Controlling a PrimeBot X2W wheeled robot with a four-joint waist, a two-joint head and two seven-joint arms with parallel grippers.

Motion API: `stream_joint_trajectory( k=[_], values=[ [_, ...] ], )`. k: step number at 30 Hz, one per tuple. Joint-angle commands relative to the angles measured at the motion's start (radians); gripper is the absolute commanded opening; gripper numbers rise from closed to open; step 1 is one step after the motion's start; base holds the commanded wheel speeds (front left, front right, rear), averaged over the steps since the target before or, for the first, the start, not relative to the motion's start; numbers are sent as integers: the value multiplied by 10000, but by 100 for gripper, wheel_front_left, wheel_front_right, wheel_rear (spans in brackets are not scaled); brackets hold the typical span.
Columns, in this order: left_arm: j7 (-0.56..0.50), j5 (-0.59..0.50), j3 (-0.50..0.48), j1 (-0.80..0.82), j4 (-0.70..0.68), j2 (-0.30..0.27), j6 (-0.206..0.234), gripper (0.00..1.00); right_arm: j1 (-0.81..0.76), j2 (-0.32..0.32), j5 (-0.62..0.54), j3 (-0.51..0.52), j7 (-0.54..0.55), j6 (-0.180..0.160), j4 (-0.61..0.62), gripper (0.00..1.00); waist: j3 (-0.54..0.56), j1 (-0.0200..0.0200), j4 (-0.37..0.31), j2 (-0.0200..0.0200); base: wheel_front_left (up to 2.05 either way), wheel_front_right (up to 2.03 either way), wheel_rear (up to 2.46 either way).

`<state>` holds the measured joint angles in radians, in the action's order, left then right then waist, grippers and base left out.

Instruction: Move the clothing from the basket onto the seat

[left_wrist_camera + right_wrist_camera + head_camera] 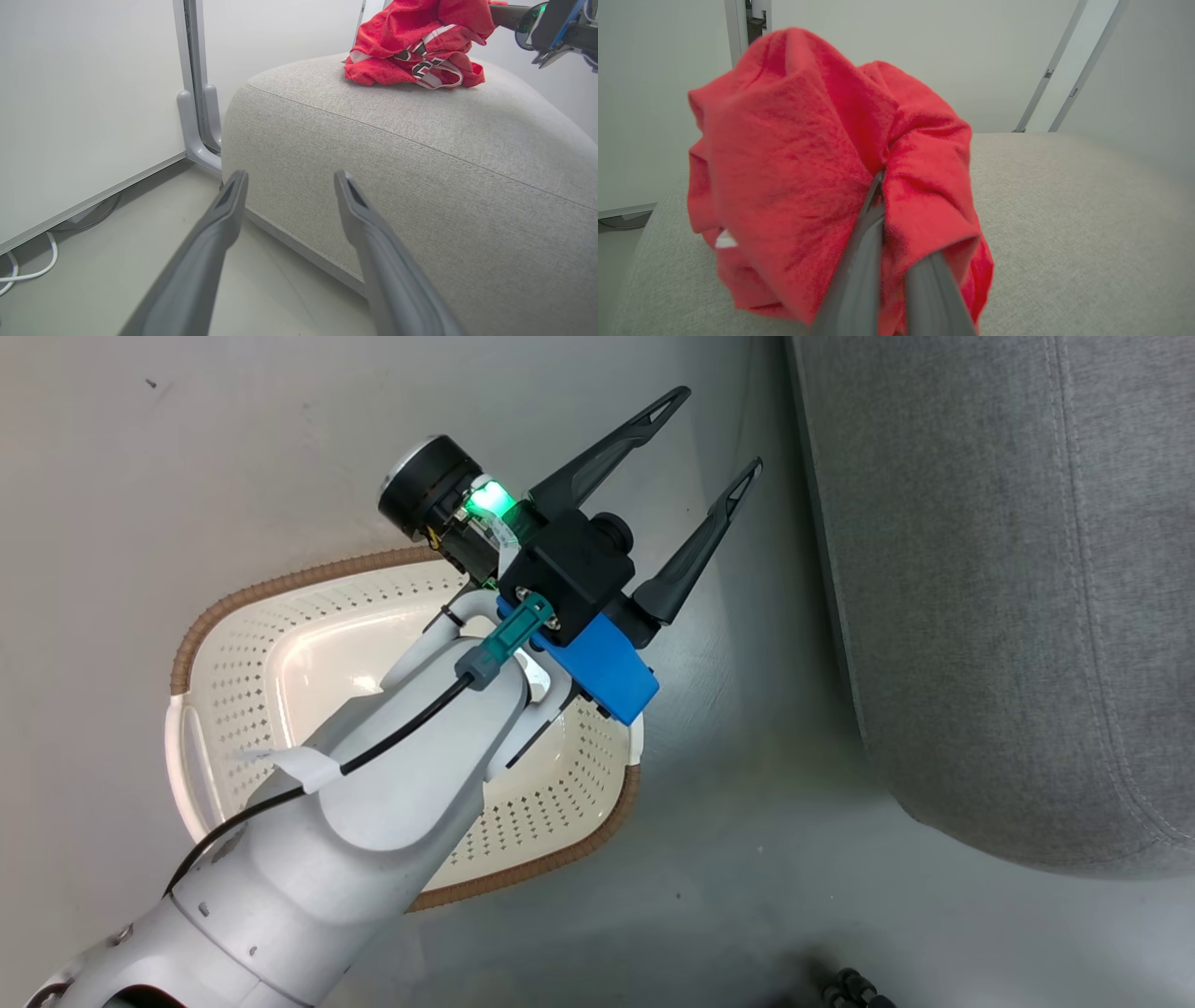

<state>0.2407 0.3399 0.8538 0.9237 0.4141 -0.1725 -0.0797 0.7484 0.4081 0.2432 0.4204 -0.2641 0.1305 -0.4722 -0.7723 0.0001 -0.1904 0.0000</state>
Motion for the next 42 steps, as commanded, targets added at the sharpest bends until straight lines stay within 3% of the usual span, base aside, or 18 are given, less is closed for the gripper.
stream_joint_trajectory(
  k=[1,2,20,32,42],
  values=[
    [51,25,-9,-16,13,-41,35,100,-140,-60,-8,57,-3,5,45,65,84,-1,-23,0,0,0,0],
    [70,34,-1,-79,38,-37,48,100,-225,-160,12,72,-3,5,82,100,176,-1,-41,0,0,0,0],
    [251,539,-652,-1794,126,187,297,100,-4187,-1799,-494,120,-3,5,2066,100,3317,-1,-168,0,0,0,0],
    [247,211,-2819,-4064,-1087,13,726,100,-5520,-2393,-855,-1484,-3,5,4135,100,5221,-1,421,0,0,0,0],
    [248,-515,-5034,-5880,-2033,140,769,100,-6071,-2605,-1051,-2365,-3,5,4695,100,6123,-1,1433,0,0,0,0]
  ],
)
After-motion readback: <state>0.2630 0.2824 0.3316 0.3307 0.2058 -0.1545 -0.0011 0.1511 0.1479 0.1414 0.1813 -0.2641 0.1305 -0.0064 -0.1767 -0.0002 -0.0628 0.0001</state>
